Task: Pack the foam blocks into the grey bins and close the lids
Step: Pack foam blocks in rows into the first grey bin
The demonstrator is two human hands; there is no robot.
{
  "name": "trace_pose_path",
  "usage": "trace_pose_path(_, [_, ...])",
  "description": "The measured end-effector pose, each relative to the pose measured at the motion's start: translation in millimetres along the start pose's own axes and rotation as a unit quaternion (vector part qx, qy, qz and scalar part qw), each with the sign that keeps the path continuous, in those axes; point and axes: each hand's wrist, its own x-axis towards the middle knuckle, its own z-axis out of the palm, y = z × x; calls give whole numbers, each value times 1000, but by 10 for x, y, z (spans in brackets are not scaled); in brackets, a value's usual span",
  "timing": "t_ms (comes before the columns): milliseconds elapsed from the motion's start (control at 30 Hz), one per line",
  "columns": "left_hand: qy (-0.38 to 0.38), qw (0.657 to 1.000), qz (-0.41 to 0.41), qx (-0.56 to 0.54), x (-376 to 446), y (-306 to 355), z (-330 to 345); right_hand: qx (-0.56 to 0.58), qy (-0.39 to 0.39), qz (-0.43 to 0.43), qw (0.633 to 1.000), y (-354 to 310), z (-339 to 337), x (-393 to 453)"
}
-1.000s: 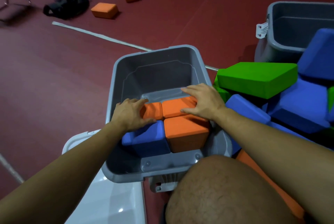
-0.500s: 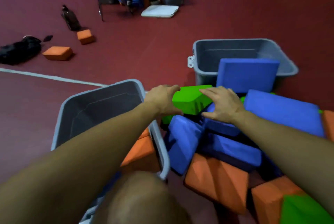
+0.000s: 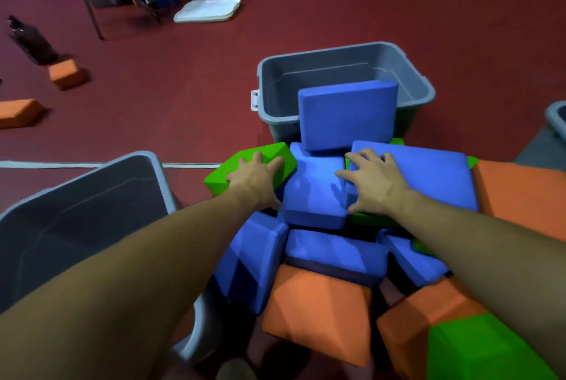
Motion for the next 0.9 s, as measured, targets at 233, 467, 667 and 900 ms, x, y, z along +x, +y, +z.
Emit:
trace_pose_path(233, [61, 998, -21, 4, 45, 52, -19, -30, 13, 96, 995, -50, 46, 3])
trace_pose_path(467, [171, 978, 0, -121, -283, -97, -386, 25, 123, 113, 986, -57, -259, -163])
trace_pose_path(667, [221, 957, -18, -185, -791, -390, -727, 166, 263, 130, 941, -309, -780, -301])
trace_pose_path(900, [272, 914, -99, -285, -1384, -1354, -1015, 224, 369, 0, 902, -1016, -1526, -244])
